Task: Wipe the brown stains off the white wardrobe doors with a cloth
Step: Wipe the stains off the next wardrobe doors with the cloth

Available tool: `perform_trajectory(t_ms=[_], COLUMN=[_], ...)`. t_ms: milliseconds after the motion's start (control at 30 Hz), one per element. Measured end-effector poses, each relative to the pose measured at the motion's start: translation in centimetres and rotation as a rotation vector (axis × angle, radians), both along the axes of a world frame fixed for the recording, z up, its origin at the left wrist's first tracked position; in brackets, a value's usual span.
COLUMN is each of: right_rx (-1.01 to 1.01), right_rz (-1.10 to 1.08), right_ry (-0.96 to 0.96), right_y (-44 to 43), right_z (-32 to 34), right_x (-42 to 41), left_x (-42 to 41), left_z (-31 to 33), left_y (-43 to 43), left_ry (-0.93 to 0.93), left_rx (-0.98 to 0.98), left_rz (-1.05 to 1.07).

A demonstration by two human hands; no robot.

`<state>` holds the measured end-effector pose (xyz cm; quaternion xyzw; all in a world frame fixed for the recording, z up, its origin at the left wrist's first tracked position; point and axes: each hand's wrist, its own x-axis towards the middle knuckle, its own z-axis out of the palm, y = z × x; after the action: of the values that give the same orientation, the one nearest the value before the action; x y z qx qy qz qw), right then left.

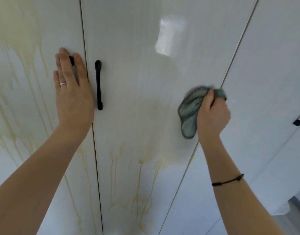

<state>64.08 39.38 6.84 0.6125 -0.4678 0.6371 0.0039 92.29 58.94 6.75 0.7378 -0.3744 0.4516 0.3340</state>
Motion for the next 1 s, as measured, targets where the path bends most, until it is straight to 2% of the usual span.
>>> perform_trajectory(t_ms=[100,233,333,400,433,500,600,667,767,867,900,967,1000], right_rx=[-0.083,-0.144,0.092,0.332,0.385,0.364,0.134,0.049,-0.037,-0.079,-0.022,0.215,0.315], right_rz=[-0.006,-0.025,0.089,0.075,0.043,0.0,-0.005,0.03,0.004,0.004,0.046,0.08,0.082], right_ry=[-0.016,0.224,0.466,0.567,0.575,0.507,0.289,0.177,0.154,0.349,0.458,0.789,0.894], right_y=[-1.1,-0.1,2.0,2.7,2.4,0.9,-1.1,-1.8,-1.6,0.3,1.1,2.3,2.7], right_z=[0.5,-9.9,-19.6,-22.6,-22.4,-18.7,-9.6,-4.8,-5.3,-12.7,-15.4,-20.1,-21.4], right_x=[1.2,1.4,-0.8,-2.6,-3.2,-3.8,-3.5,-2.7,-1.2,-1.0,-1.3,-2.4,-3.0], left_x=[0.1,0.0,-0.1,-0.2,-0.1,-0.1,-0.2,-0.6,-0.9,-0.4,-0.4,-0.9,-1.0], left_z=[-0.1,-0.1,0.1,0.2,0.1,0.1,0.1,0.4,0.5,0.3,0.4,0.6,0.8], left_y=[-0.1,-0.2,-0.2,-0.2,-0.2,-0.1,0.0,0.0,0.4,0.5,0.6,1.1,1.4], left_ry=[0.002,-0.015,-0.021,-0.014,-0.012,-0.025,-0.001,0.016,0.03,-0.005,-0.004,0.012,0.006], left_rx=[-0.007,-0.038,-0.046,-0.034,-0.028,-0.013,-0.004,0.001,0.022,0.092,0.094,0.096,0.112], left_rz=[0.014,0.03,0.018,0.01,0.008,0.023,0.037,0.037,0.038,0.037,0.039,0.031,0.03])
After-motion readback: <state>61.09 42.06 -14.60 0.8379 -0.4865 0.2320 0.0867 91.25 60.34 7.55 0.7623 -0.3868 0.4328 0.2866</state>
